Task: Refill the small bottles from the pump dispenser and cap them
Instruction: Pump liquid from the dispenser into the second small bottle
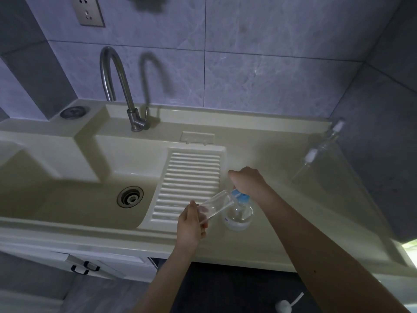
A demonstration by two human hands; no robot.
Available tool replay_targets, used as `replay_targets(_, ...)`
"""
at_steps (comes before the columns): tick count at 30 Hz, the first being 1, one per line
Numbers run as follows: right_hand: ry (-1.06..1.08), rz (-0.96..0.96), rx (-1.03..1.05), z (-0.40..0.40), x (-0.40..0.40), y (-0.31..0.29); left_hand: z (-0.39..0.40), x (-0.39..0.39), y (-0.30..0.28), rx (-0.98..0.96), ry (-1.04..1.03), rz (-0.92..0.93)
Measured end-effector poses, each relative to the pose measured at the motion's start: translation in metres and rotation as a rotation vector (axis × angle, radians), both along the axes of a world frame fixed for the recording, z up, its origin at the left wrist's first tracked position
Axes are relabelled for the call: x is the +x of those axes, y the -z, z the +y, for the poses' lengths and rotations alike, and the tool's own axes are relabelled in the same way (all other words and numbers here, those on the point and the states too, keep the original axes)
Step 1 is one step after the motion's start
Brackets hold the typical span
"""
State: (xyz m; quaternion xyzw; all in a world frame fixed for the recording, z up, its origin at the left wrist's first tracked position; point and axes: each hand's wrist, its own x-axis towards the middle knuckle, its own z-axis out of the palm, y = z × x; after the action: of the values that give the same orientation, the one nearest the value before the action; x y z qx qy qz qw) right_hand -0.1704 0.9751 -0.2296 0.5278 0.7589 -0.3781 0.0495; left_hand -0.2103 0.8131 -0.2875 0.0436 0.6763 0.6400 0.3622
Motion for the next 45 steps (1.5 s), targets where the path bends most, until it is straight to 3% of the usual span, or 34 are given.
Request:
replay_targets(7, -0.006, -0.032, -0.306, 0.001, 0.002, -0.025, 0.000, 0.000, -0.004, 0.056, -0.009, 0.000)
replay_targets(13, -0.065, 0.026, -0.067, 0.002, 0.004, -0.011, 0.001, 0.000, -0.005, 0.055, -0.004, 0.024)
replay_targets(22, -0.035, -0.003, 0.086, 0.000, 0.004, 0.001, -0.002, 0.003, 0.004, 0.006, -0.006, 0.017)
replay_targets(31, -0.043, -0.113, -0.328, -0.005, 0.008, -0.032, -0.001, 0.003, -0.004, 0.040, -0.014, 0.019)
replay_targets(45, -0.100, -0.099, 0.002, -0.005, 0.009, -0.008, -0.001, 0.003, 0.005, -0.001, -0.013, 0.005)
